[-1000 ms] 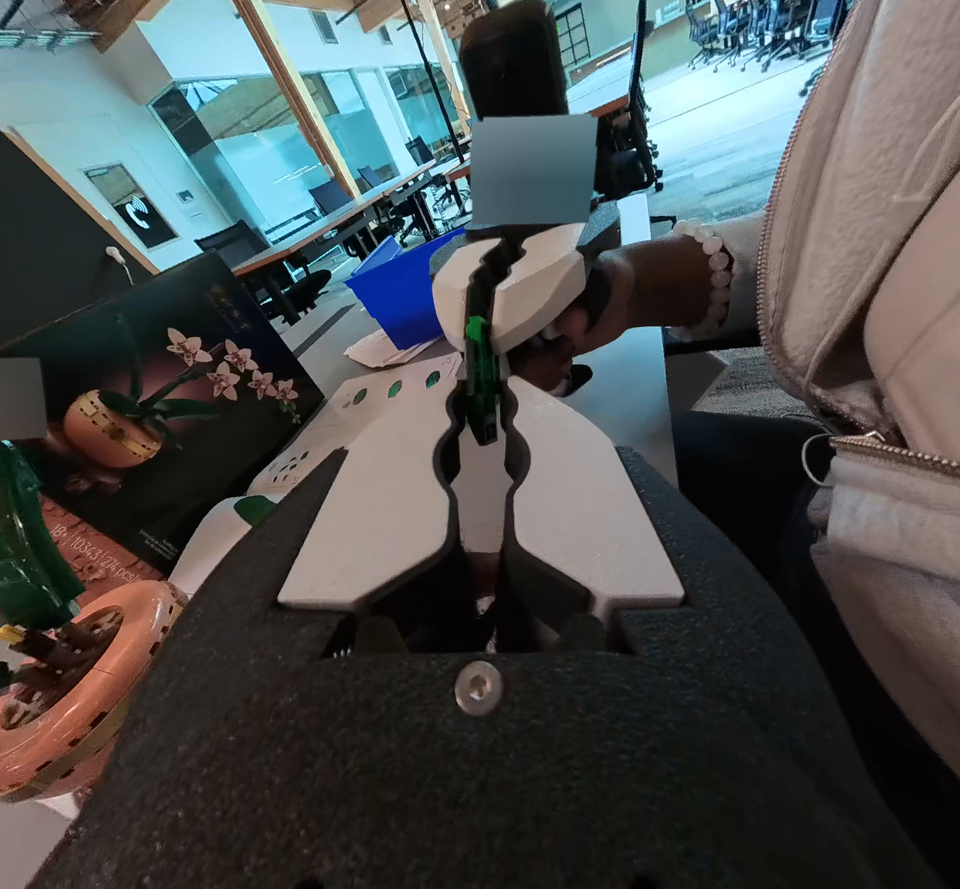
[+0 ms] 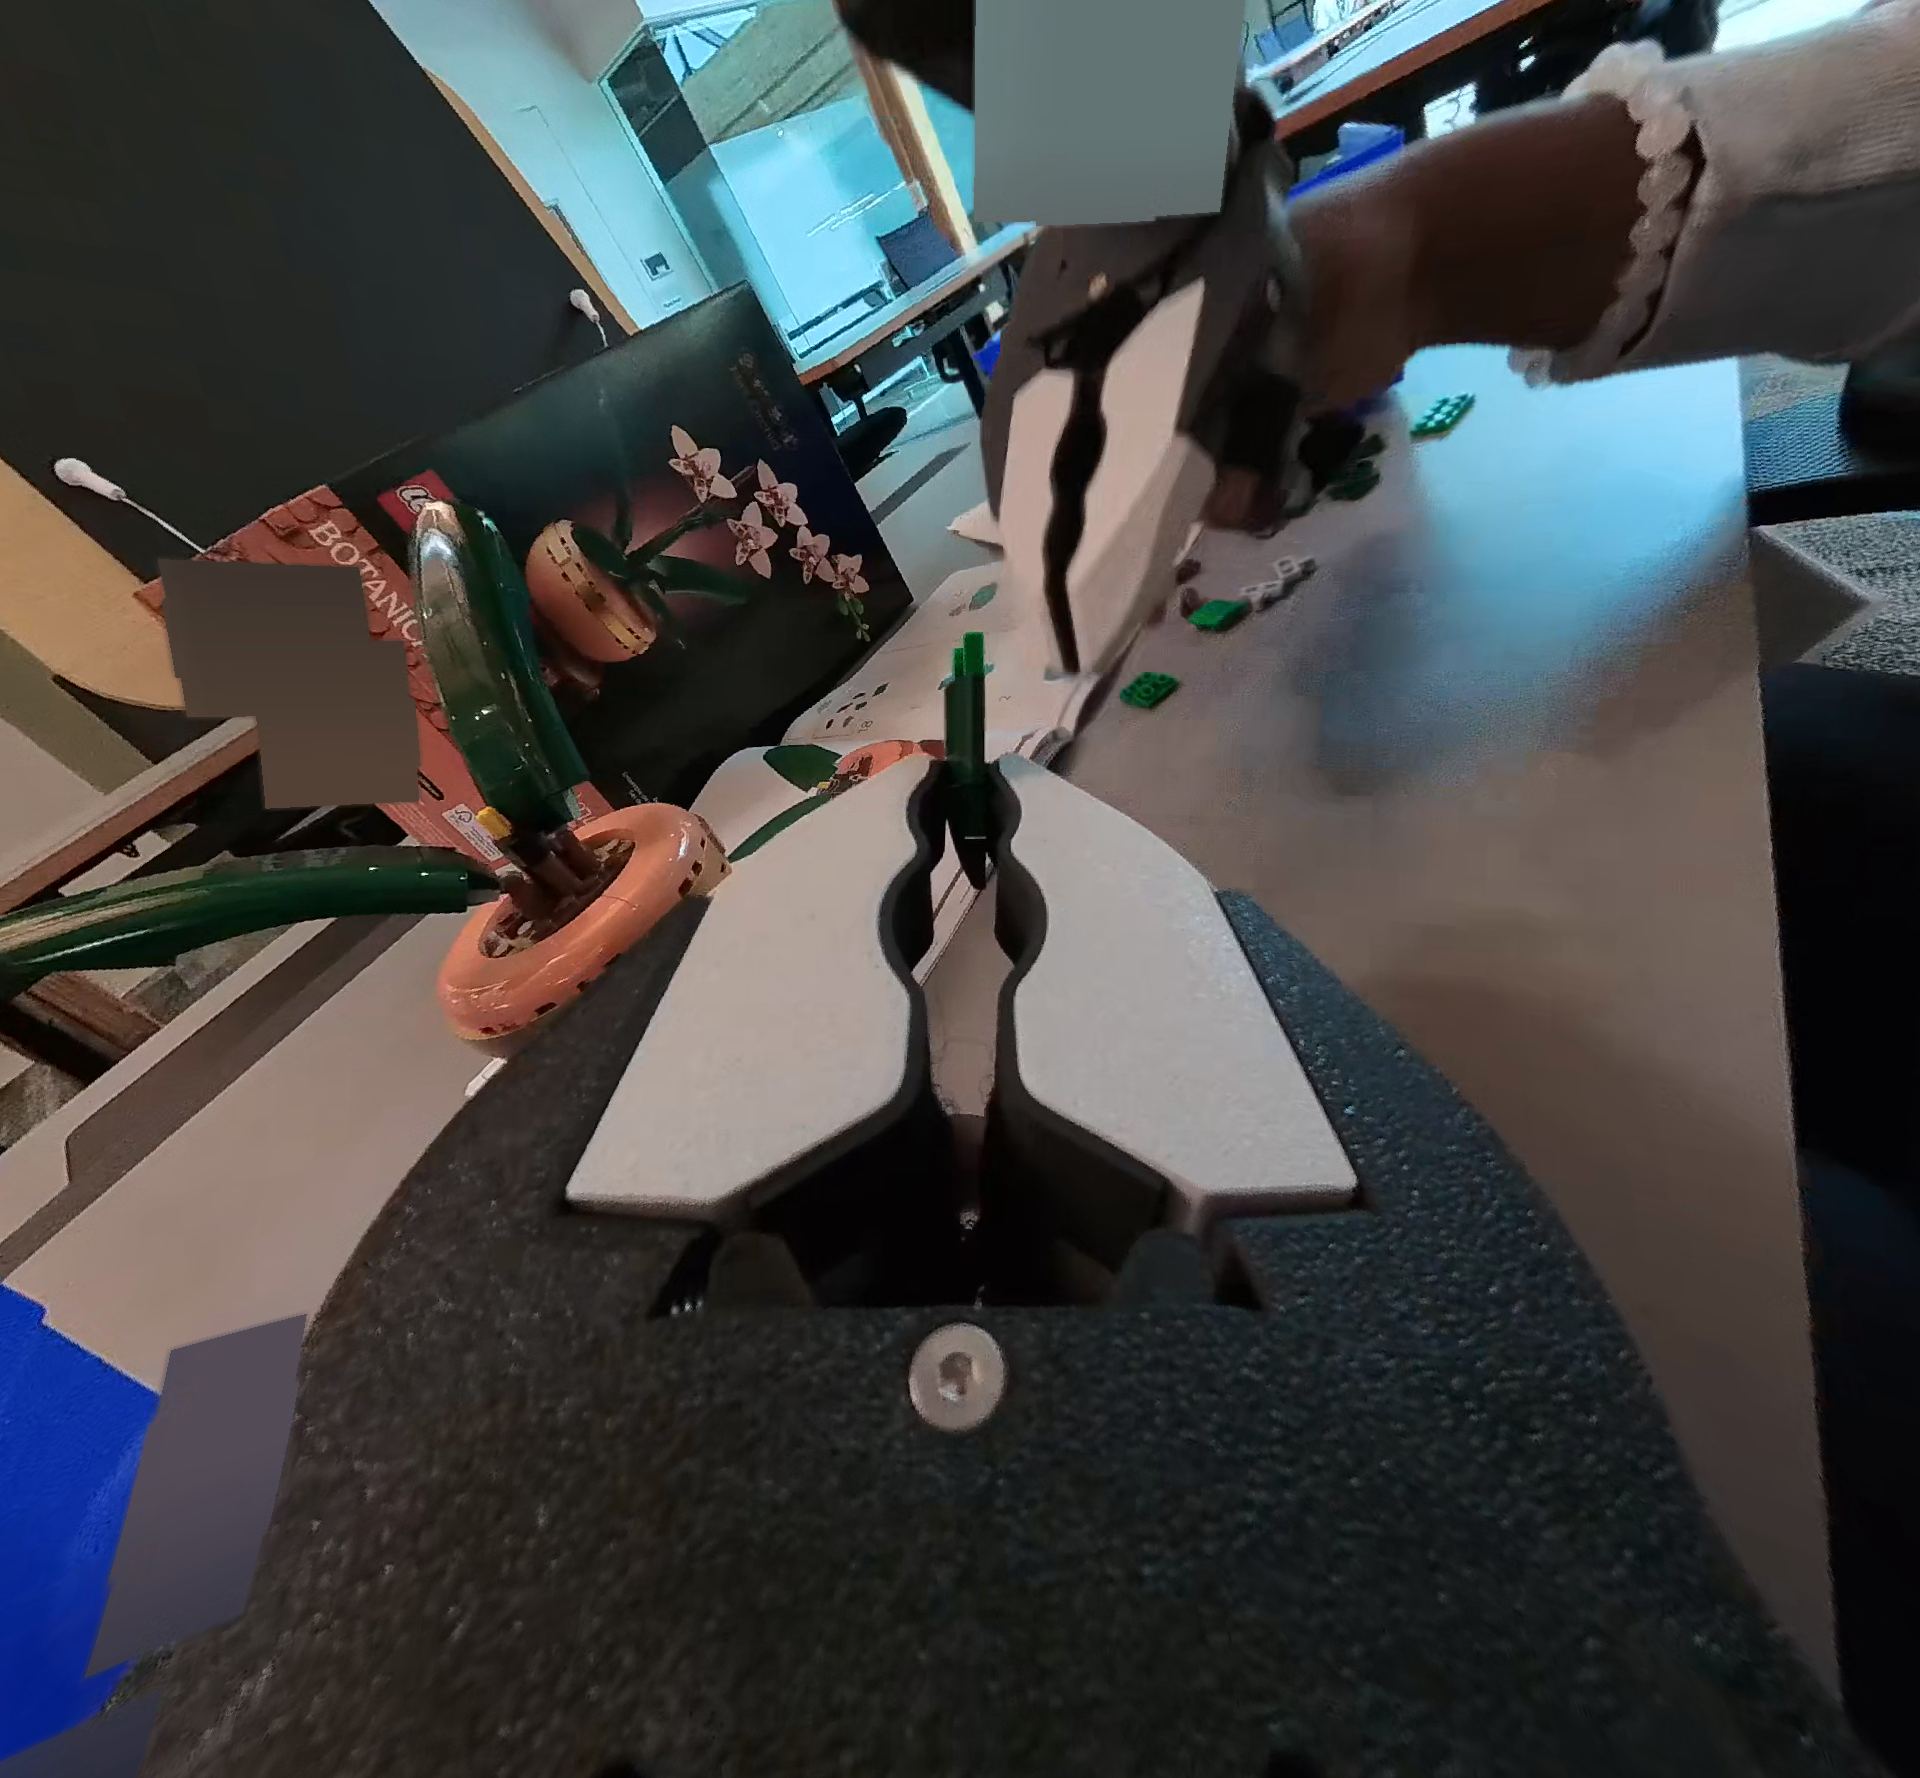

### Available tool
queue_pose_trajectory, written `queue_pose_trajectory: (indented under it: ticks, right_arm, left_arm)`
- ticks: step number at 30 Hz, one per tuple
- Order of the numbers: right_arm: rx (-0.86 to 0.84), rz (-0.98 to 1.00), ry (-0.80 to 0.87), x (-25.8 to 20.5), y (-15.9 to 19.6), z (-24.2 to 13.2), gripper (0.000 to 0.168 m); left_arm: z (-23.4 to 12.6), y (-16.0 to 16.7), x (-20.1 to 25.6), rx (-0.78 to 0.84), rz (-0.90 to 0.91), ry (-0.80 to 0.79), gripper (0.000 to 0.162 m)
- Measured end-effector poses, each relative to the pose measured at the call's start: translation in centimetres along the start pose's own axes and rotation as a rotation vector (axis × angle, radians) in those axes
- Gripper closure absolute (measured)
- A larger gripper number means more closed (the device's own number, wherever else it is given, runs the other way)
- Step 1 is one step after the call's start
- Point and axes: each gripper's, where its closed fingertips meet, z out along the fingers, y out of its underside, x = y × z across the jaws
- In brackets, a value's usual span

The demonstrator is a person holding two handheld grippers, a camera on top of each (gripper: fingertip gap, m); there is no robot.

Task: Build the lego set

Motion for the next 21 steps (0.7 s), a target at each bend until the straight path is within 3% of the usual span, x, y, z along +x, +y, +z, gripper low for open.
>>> queue_pose_trajectory:
  ticks: [4,9,15,16,21]
  right_arm:
    - [-0.059,-0.066,0.103,0.7,1.0,-1.3,0.161]
    - [-0.19,0.031,0.172,1.8,3.7,4.2,0.126]
    - [-0.24,0.128,0.238,3.7,4.3,5.7,0.146]
    - [-0.255,0.101,0.252,3.8,4.4,5.7,0.152]
    - [-0.311,-0.029,0.244,3.7,4.1,4.7,0.153]
  left_arm:
    - [0.2,0.1,0.2,-0.006,0.001,0.003,0.156]
    - [0.3,0.0,0.0,-0.014,0.017,-0.013,0.156]
    - [0.3,0.2,0.2,-0.018,0.027,-0.006,0.156]
    - [0.3,0.2,0.2,-0.016,0.025,-0.004,0.156]
    - [0.3,0.2,0.1,-0.016,0.032,-0.011,0.156]
